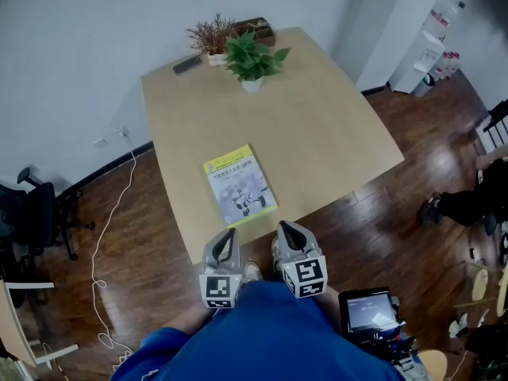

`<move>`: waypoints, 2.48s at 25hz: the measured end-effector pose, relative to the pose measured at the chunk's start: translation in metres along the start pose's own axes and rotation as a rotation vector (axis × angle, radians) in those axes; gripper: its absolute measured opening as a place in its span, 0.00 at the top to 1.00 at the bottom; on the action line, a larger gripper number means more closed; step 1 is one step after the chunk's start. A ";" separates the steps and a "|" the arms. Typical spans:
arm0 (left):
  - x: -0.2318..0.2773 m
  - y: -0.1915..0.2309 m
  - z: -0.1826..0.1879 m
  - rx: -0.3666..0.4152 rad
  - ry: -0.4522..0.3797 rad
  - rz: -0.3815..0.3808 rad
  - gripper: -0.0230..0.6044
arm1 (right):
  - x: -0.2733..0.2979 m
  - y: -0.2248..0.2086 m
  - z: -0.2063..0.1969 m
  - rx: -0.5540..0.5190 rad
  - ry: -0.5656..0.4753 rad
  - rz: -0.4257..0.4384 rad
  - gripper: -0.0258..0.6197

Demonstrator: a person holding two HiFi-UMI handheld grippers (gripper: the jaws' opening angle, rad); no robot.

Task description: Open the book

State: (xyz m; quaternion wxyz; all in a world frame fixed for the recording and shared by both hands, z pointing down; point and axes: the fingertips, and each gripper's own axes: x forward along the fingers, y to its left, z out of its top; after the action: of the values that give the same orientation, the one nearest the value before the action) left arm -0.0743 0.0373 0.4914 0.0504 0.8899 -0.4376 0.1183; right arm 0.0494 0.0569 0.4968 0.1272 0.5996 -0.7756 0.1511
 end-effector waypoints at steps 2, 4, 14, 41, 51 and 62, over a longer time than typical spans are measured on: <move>0.004 0.006 -0.002 -0.006 0.014 0.008 0.95 | 0.009 -0.003 0.000 -0.002 0.007 0.010 0.96; 0.012 0.012 -0.005 -0.015 0.032 0.021 0.95 | 0.020 -0.008 -0.001 -0.006 0.017 0.020 0.96; 0.064 0.027 -0.012 -0.013 0.124 0.086 0.95 | 0.084 -0.045 -0.008 0.007 0.092 0.099 0.96; 0.119 0.054 -0.047 -0.025 0.308 0.216 0.95 | 0.222 -0.075 -0.076 0.079 0.423 0.271 0.89; 0.127 0.065 -0.048 -0.050 0.315 0.277 0.95 | 0.247 -0.072 -0.093 0.070 0.539 0.336 0.83; 0.130 0.066 -0.048 -0.055 0.334 0.309 0.95 | 0.253 -0.069 -0.101 0.100 0.619 0.398 0.83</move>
State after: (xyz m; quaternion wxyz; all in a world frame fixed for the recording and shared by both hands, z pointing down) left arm -0.0581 -0.0938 0.5702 0.1275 0.7789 -0.5571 0.2584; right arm 0.0548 -0.1457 0.6913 0.2945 0.3682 -0.7936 0.3847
